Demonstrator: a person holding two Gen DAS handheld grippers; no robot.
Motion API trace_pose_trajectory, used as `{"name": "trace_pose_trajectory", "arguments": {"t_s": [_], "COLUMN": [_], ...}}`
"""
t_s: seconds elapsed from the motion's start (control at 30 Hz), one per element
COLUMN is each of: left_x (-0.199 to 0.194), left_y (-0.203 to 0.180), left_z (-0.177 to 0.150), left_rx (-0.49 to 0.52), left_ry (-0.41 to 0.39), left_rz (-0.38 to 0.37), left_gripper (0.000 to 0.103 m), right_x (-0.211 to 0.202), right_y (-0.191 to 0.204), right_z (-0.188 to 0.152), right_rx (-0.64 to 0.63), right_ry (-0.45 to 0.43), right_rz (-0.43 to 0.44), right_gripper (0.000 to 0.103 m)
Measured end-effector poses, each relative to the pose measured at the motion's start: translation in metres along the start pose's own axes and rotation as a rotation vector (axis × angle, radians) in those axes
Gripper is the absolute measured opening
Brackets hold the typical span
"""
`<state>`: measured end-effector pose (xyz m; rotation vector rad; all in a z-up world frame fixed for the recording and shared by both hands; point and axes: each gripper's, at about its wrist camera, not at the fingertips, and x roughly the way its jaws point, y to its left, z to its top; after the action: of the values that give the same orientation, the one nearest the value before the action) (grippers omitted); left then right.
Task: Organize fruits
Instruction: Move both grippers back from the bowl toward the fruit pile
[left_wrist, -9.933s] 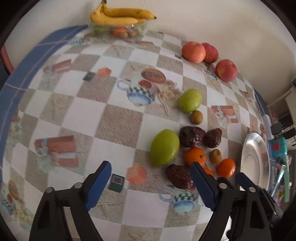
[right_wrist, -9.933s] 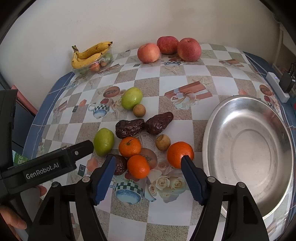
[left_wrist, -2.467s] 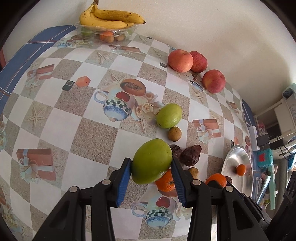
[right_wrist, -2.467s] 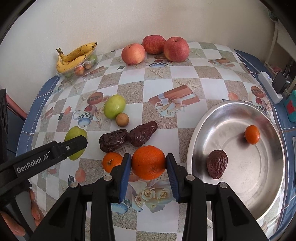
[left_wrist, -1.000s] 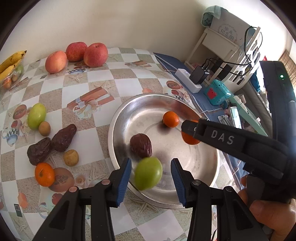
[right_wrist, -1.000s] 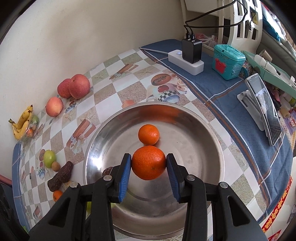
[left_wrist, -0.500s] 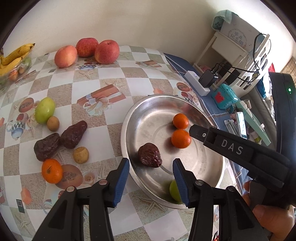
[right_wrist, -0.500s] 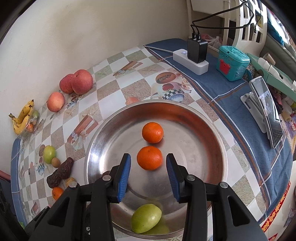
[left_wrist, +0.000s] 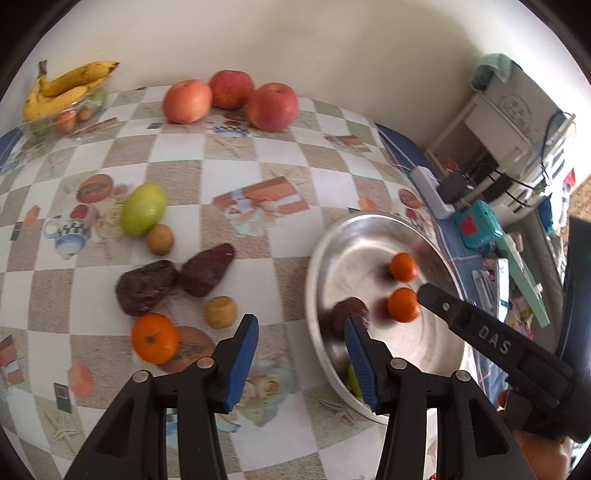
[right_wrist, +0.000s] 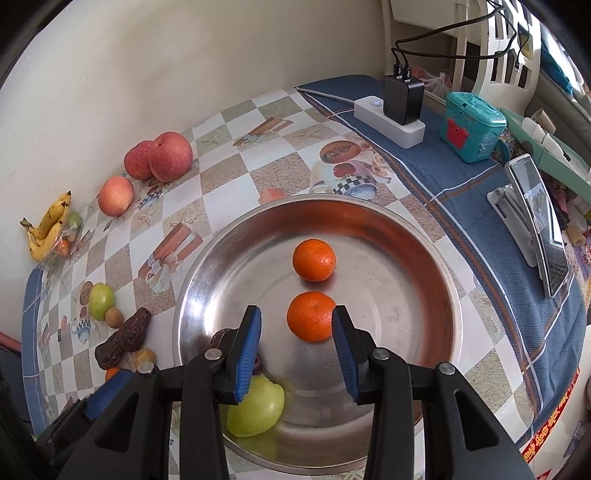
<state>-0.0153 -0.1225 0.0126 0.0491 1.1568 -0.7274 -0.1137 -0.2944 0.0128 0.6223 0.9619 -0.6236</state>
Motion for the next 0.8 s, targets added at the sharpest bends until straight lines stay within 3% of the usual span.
{"name": "trace_pose_trajectory", "arguments": {"t_s": [0.33,0.8], "left_x": [-0.024,-0.059], "left_y": [0.058,0.104], "left_z": [0.011,0.017], "left_rx": [-0.149,-0.272], "left_ry": [-0.025,-0.096], "left_rz": [0.171,0.206], "left_gripper": [0.053,0.056], "right_x": [-0.002,-0.008], "right_y": [0.024,0.048], "right_z": [-0.004,-0.008], "right_rx": [-0.093,-0.164], "right_ry": [-0.006,-0.027], "right_rz": [0.031,0.079], "right_gripper": [0.041,0.041]}}
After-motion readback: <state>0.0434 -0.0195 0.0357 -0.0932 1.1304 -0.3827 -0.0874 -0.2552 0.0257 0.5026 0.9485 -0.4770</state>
